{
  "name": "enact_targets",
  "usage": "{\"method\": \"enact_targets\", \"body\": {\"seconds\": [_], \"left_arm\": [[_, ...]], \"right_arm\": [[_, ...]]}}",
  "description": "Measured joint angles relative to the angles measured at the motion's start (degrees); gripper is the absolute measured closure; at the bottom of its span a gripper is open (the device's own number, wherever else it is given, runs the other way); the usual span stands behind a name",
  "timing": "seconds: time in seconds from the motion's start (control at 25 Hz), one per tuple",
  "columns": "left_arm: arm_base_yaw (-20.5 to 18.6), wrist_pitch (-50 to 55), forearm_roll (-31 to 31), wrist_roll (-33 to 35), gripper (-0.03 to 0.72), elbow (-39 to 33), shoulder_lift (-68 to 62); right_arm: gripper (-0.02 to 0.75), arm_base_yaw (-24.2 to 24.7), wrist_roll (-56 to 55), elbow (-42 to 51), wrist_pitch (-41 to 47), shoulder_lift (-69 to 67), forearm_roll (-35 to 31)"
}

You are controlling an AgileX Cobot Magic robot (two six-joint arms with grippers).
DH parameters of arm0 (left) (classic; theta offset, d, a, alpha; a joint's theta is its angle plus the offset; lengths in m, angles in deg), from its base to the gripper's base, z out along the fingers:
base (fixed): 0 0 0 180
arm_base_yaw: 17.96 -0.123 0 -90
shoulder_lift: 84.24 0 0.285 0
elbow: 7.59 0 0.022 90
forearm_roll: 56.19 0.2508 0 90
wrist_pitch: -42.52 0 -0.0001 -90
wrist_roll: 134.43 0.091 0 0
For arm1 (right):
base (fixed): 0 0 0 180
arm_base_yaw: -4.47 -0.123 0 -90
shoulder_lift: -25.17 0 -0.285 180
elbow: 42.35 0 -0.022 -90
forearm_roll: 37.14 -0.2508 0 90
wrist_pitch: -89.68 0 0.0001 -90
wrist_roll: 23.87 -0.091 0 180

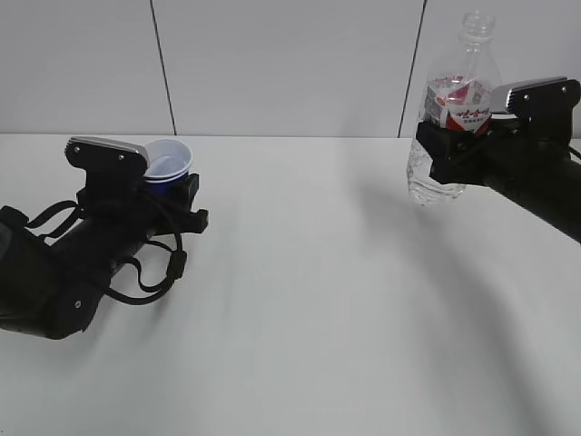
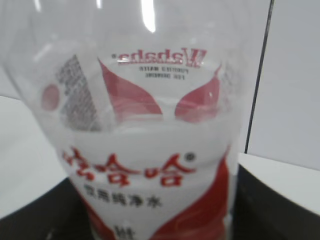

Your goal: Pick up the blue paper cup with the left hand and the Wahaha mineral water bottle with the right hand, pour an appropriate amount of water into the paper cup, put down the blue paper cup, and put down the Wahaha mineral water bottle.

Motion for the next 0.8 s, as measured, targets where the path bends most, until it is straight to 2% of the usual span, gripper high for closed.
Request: {"method": "enact_targets", "body": {"seconds": [0.4,0.8], "left_arm": [[-0.95,-0.95,-3.31,1.22,0.279,0.0,-1.25],[-0.95,-0.95,-3.45,1.22,0.298,0.78,-6.98]], "right_arm": [[0.295,0.0,-0.07,0.0,0.38,-3.23,-0.97],[0.295,0.0,-0.07,0.0,-0.13,-3.23,-0.61]]}}
